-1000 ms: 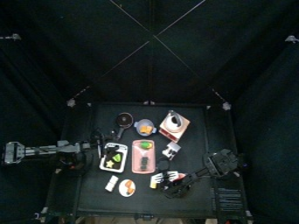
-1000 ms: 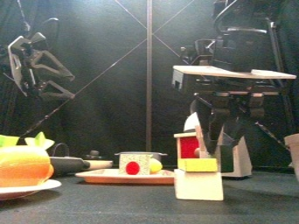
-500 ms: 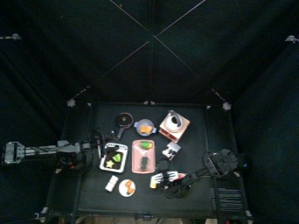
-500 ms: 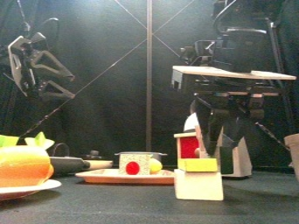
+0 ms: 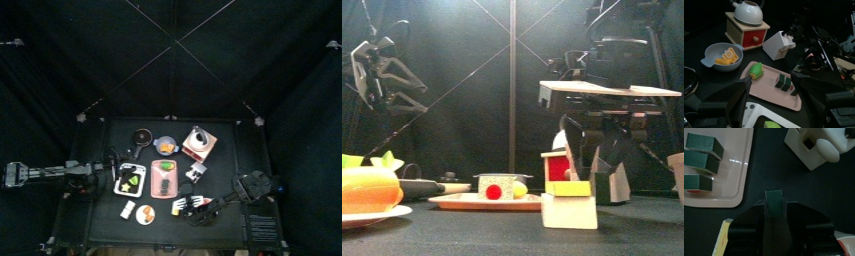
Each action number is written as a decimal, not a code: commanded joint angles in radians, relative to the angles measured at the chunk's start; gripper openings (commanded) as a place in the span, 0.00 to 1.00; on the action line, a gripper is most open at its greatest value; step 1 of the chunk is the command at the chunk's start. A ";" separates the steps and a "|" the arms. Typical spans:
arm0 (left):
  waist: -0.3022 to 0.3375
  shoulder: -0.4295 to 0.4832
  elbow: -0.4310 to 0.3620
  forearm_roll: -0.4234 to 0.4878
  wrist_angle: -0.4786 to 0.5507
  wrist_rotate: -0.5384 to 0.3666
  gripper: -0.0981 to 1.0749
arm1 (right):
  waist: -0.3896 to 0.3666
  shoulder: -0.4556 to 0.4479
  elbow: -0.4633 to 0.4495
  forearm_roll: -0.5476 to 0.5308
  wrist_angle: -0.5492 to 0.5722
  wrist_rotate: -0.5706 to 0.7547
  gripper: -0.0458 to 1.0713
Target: Place green sushi piece to right of plate
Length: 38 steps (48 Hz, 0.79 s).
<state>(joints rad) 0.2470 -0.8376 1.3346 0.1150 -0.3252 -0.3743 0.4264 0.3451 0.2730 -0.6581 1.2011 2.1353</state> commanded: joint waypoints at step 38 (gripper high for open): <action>-0.002 0.002 -0.018 0.002 -0.005 0.002 0.90 | -0.005 -0.005 -0.031 0.023 -0.048 -0.020 0.85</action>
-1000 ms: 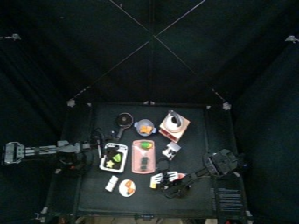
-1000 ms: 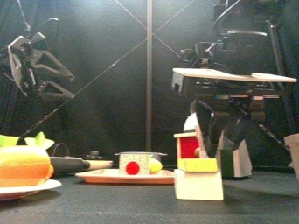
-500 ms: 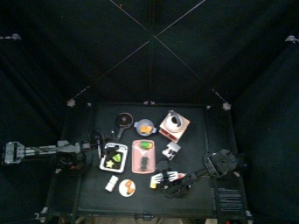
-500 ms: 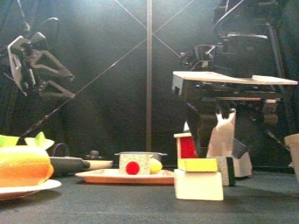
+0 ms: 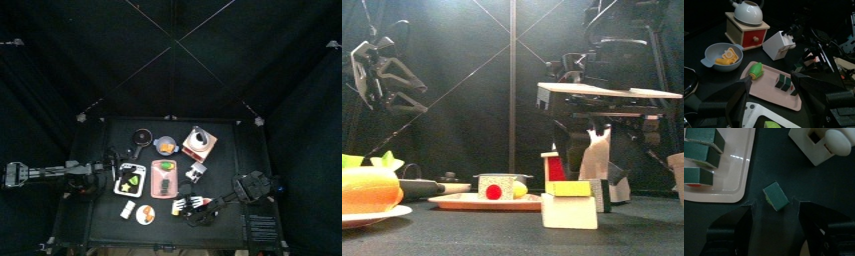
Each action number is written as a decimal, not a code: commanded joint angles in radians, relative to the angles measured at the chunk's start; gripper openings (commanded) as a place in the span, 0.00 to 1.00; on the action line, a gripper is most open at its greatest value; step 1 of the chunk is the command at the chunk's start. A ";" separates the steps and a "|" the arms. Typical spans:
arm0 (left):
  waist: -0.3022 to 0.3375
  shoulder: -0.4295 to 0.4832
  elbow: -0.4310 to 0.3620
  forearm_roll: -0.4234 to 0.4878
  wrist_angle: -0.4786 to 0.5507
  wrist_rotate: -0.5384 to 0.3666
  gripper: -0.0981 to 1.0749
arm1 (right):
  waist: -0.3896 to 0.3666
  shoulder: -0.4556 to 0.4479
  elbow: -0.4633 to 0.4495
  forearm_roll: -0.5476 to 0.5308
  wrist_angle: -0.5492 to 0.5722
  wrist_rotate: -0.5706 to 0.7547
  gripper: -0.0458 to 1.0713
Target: Place green sushi piece to right of plate
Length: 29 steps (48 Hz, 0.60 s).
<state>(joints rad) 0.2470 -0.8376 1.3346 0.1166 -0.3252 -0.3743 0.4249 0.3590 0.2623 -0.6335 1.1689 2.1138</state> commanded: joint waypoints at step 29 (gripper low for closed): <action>-0.002 0.002 -0.018 0.002 -0.005 0.002 0.90 | 0.005 -0.011 -0.057 0.015 -0.031 -0.003 0.85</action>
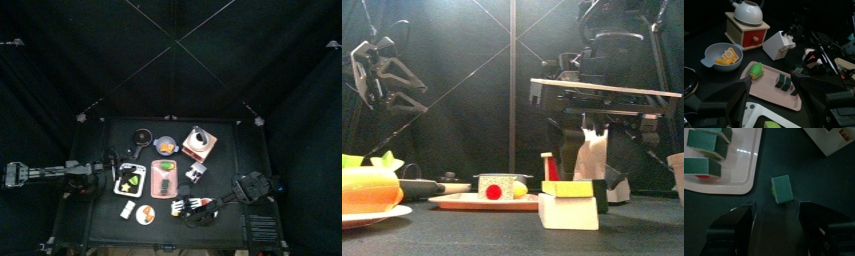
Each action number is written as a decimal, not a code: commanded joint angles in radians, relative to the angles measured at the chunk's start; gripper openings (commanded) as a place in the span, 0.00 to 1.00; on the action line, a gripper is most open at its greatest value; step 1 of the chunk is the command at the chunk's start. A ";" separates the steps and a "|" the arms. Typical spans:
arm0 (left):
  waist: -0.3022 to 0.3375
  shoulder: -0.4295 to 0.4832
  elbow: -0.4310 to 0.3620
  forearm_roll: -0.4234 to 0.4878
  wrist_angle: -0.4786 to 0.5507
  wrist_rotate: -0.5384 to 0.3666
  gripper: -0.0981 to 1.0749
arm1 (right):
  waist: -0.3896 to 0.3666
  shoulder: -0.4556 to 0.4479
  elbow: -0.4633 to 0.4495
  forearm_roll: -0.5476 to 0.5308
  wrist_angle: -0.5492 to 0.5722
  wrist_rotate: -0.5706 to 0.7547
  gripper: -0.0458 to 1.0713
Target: Place green sushi piece to right of plate
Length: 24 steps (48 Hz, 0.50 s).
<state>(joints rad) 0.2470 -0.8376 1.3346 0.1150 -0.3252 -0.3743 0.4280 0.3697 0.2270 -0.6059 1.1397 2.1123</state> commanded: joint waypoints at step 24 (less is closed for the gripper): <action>-0.002 0.002 -0.018 0.003 -0.005 0.002 0.90 | 0.011 -0.064 -0.084 -0.118 0.101 -0.003 0.85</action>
<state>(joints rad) 0.2470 -0.8376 1.3346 0.1166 -0.3252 -0.3758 0.4341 0.3590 0.1810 -0.6872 1.2195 2.1108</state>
